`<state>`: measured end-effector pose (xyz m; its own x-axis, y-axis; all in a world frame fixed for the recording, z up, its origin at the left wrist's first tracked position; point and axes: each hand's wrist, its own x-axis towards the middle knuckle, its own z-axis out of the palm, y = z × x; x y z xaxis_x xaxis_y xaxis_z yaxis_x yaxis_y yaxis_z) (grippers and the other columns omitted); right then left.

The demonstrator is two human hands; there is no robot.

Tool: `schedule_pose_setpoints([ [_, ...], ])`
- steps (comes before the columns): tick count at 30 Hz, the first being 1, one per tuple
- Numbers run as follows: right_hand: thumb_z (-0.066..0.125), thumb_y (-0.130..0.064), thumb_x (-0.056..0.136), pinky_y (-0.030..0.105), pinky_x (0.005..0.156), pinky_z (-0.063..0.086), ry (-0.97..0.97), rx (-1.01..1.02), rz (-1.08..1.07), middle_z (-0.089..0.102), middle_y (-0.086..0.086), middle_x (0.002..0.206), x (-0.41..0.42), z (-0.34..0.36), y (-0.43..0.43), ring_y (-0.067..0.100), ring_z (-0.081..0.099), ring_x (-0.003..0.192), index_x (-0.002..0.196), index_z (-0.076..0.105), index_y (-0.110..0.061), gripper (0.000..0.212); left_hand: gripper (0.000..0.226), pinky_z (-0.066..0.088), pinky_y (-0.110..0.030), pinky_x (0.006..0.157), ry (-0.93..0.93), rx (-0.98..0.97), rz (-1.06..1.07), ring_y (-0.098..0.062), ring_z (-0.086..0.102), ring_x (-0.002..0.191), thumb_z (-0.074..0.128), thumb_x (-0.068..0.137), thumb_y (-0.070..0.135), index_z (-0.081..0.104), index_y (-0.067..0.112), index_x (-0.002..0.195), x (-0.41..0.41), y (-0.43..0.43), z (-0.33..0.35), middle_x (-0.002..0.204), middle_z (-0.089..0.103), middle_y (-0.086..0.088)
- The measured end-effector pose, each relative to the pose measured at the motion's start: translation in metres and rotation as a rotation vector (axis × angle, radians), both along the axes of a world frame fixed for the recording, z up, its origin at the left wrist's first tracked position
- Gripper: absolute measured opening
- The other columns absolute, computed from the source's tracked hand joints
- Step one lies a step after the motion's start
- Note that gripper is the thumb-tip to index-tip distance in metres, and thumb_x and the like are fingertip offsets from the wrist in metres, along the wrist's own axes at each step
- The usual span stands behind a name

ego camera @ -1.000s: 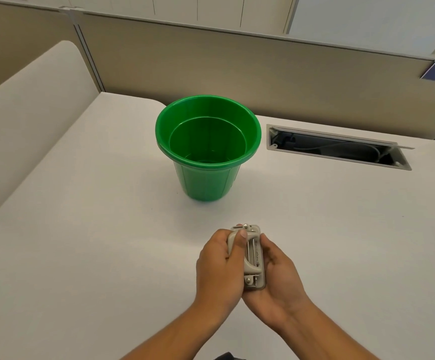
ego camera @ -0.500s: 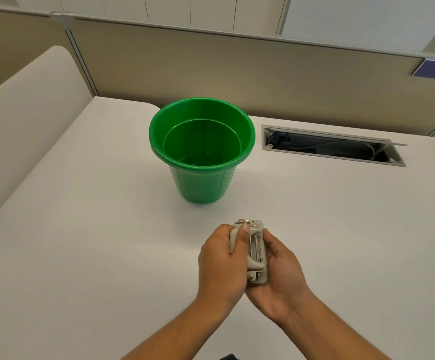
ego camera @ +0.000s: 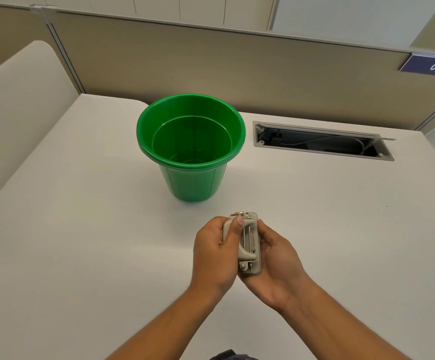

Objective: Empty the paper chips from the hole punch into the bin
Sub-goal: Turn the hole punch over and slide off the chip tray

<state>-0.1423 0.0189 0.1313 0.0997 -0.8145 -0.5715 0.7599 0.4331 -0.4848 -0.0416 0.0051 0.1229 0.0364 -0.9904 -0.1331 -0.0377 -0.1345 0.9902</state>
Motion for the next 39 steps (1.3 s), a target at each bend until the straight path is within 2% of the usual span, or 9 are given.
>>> schedule_pose_setpoints([
  [8,0.04,-0.04,0.1,0.037,0.057,0.057,0.356,-0.07,0.107,0.078,0.01,0.093,-0.007,-0.003,-0.006,0.022,0.073,0.077,0.102,0.077,-0.018,0.043,0.024,0.054,-0.023,0.056,-0.06,-0.055,-0.024,-0.009,0.068,0.066,0.061,0.092,0.041,0.068,0.023,0.079,0.007,0.0,0.002,0.072,0.072,0.008],
  [13,0.045,-0.037,0.098,0.035,0.058,0.058,0.24,-0.022,0.091,0.075,0.012,0.094,0.0,-0.001,-0.005,0.024,0.073,0.079,0.103,0.075,-0.012,0.04,0.023,0.059,-0.029,0.061,-0.095,-0.089,-0.029,-0.01,0.069,0.07,0.061,0.091,0.044,0.069,0.024,0.083,0.006,0.005,0.003,0.075,0.072,0.01],
  [19,0.036,-0.039,0.102,0.036,0.067,0.059,0.109,-0.059,0.124,0.074,0.017,0.109,-0.001,0.005,0.001,0.026,0.073,0.092,0.111,0.074,-0.009,0.049,0.023,0.054,-0.022,0.053,0.009,-0.041,0.036,-0.007,0.068,0.061,0.063,0.091,0.038,0.069,0.021,0.077,0.011,0.0,0.009,0.069,0.072,0.007],
  [22,0.043,-0.023,0.096,0.042,0.086,0.056,0.103,-0.173,0.247,0.064,0.026,0.127,-0.008,0.015,0.004,0.029,0.066,0.103,0.124,0.064,-0.003,0.041,0.027,0.06,-0.037,0.054,0.048,0.001,0.094,-0.014,0.068,0.059,0.065,0.09,0.037,0.07,0.016,0.074,0.015,-0.006,0.016,0.068,0.073,-0.003],
  [26,0.045,-0.001,0.073,0.045,0.105,0.046,0.173,-0.368,0.421,0.061,0.025,0.127,-0.013,0.026,0.006,0.03,0.059,0.11,0.129,0.059,-0.001,0.058,0.03,0.063,-0.049,0.061,0.077,0.021,0.118,-0.025,0.072,0.066,0.065,0.09,0.039,0.071,0.012,0.078,0.019,-0.013,0.026,0.071,0.074,-0.005],
  [31,0.052,0.005,0.071,0.044,0.103,0.047,0.283,-0.449,0.467,0.062,0.027,0.13,-0.014,0.032,0.006,0.035,0.061,0.117,0.127,0.061,-0.003,0.057,0.029,0.063,-0.039,0.058,0.053,0.0,0.111,-0.012,0.071,0.059,0.064,0.09,0.041,0.07,0.017,0.074,0.018,-0.01,0.033,0.067,0.074,0.005],
  [34,0.049,0.011,0.076,0.041,0.1,0.05,0.329,-0.455,0.487,0.065,0.024,0.127,-0.014,0.033,0.006,0.035,0.063,0.116,0.126,0.063,-0.005,0.055,0.029,0.064,-0.043,0.059,0.062,0.005,0.115,-0.016,0.072,0.062,0.064,0.09,0.04,0.071,0.015,0.076,0.018,-0.007,0.034,0.069,0.074,0.003],
  [37,0.06,0.001,0.076,0.039,0.097,0.052,0.344,-0.458,0.484,0.068,0.021,0.124,-0.012,0.035,0.01,0.032,0.065,0.114,0.125,0.065,-0.008,0.05,0.032,0.063,-0.044,0.058,0.088,0.012,0.125,-0.02,0.072,0.063,0.063,0.091,0.04,0.071,0.012,0.078,0.018,-0.004,0.035,0.07,0.073,-0.002],
  [39,0.057,-0.005,0.077,0.038,0.096,0.052,0.313,-0.461,0.479,0.068,0.019,0.124,-0.011,0.037,0.012,0.029,0.065,0.112,0.125,0.064,-0.007,0.049,0.032,0.063,-0.037,0.056,0.088,-0.009,0.135,-0.014,0.07,0.06,0.063,0.091,0.039,0.071,0.012,0.077,0.019,-0.002,0.036,0.068,0.073,0.0],
])
